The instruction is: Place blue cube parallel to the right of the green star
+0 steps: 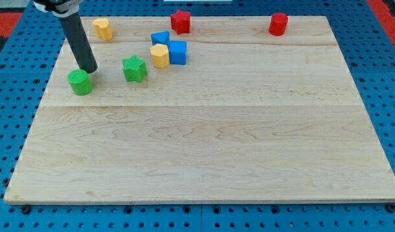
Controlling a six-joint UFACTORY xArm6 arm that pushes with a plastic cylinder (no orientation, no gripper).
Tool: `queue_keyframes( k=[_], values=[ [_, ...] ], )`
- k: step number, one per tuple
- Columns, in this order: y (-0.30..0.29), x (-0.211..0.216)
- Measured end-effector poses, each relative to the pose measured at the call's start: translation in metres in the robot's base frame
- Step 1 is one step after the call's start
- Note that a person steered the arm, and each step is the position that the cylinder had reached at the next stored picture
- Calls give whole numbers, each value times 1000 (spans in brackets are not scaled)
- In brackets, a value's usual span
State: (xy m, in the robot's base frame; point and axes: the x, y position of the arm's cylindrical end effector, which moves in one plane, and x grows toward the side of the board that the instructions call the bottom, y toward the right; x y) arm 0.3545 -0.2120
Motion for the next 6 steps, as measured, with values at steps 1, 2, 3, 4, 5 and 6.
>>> queue_keyframes(
  k=[1, 2, 3, 4, 5, 6],
  values=[
    [0, 0],
    [8, 0],
    [20, -1],
    [23, -27],
    [66, -33],
    [119, -33]
  ],
)
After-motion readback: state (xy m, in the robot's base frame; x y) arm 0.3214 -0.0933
